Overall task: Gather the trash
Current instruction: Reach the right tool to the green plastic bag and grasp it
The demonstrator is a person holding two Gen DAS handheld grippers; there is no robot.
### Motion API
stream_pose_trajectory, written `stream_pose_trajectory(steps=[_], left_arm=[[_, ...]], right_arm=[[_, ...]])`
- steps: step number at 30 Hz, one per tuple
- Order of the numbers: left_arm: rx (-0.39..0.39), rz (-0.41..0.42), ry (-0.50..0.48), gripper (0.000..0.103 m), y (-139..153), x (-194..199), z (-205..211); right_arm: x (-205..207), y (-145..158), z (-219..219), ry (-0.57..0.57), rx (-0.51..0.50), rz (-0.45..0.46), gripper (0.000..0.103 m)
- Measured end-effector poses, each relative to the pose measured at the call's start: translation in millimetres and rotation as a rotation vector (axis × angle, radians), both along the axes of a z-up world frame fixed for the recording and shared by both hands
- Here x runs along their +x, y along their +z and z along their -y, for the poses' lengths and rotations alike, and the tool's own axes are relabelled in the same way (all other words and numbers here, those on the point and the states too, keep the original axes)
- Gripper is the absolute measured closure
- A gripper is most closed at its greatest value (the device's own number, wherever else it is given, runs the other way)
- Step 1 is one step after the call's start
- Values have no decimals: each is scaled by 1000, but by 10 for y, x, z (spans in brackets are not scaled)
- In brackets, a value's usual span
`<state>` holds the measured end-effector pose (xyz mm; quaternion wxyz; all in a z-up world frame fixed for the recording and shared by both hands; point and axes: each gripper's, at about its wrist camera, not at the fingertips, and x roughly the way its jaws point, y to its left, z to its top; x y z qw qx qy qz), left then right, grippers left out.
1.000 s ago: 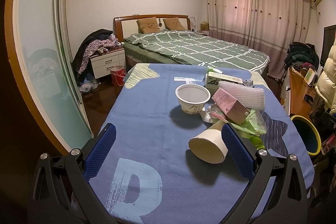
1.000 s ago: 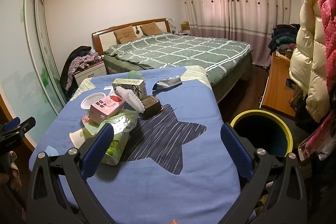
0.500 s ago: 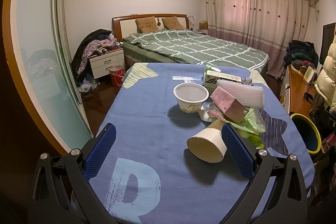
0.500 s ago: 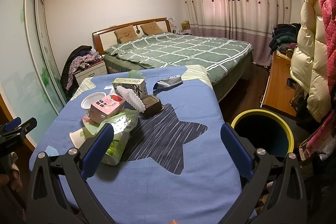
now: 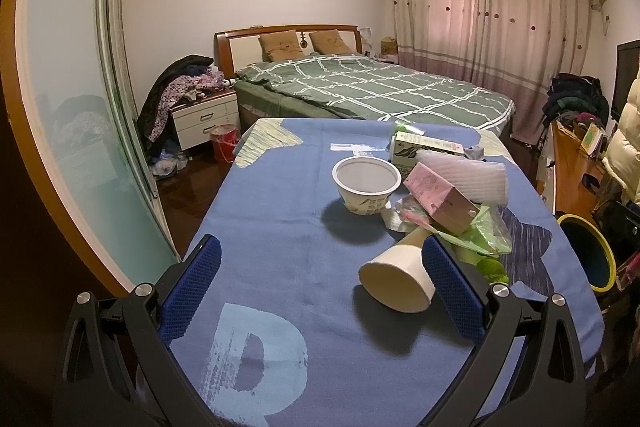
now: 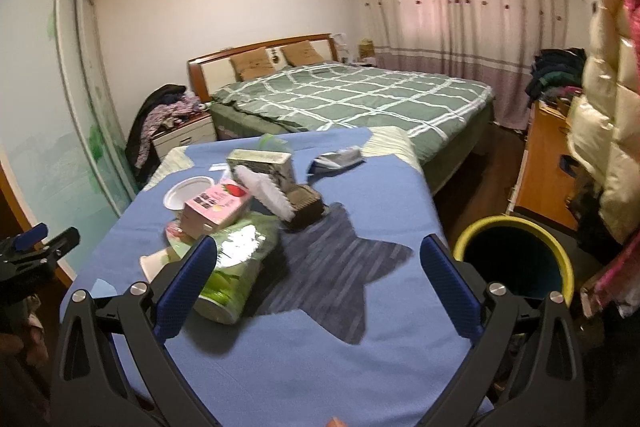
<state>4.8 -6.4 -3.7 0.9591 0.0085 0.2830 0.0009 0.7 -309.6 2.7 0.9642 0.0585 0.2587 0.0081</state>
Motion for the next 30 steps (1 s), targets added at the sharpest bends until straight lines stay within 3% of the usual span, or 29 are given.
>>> stream_pose_trajectory(steps=[10, 12, 15, 30], left_arm=[[-3, -11, 20, 4, -79, 270, -67], [-5, -16, 20, 4, -109, 323, -71], [-4, -28, 14, 4, -150, 414, -51], [-10, -49, -2, 4, -226, 540, 26]], right_arm=[[645, -200, -424, 118, -28, -60, 8], [738, -276, -461, 127, -15, -94, 18], [777, -387, -551, 150, -13, -133, 25], [957, -655, -701, 225, 53, -277, 26]])
